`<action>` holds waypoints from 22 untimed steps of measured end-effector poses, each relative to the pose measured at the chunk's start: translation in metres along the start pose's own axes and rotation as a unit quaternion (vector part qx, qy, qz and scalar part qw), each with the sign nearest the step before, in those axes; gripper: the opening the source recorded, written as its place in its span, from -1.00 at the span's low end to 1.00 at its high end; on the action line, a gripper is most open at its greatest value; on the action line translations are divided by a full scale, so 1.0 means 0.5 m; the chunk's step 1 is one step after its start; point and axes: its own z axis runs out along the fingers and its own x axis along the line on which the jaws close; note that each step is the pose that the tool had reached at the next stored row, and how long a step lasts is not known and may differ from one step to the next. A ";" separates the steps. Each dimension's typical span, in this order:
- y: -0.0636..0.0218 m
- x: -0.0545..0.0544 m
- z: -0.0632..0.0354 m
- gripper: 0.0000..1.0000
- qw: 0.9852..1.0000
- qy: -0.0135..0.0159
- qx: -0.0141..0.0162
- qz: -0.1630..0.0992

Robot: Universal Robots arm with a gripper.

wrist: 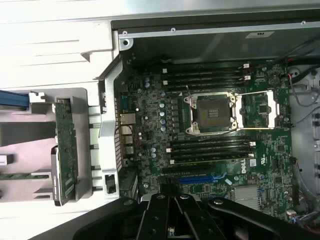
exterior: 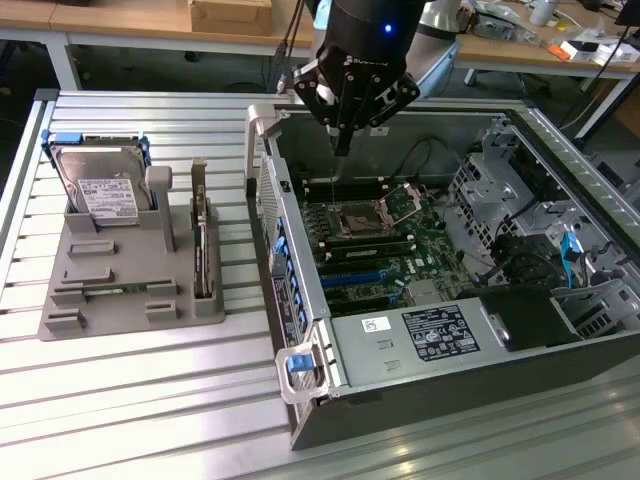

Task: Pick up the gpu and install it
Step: 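Reach for the gpu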

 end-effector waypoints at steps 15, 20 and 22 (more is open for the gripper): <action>-0.001 0.015 0.000 -0.79 1.000 0.000 0.000 0.000; -0.001 0.019 -0.001 -0.79 1.000 0.000 0.000 0.000; -0.002 0.022 -0.001 -0.79 1.000 0.000 0.000 0.000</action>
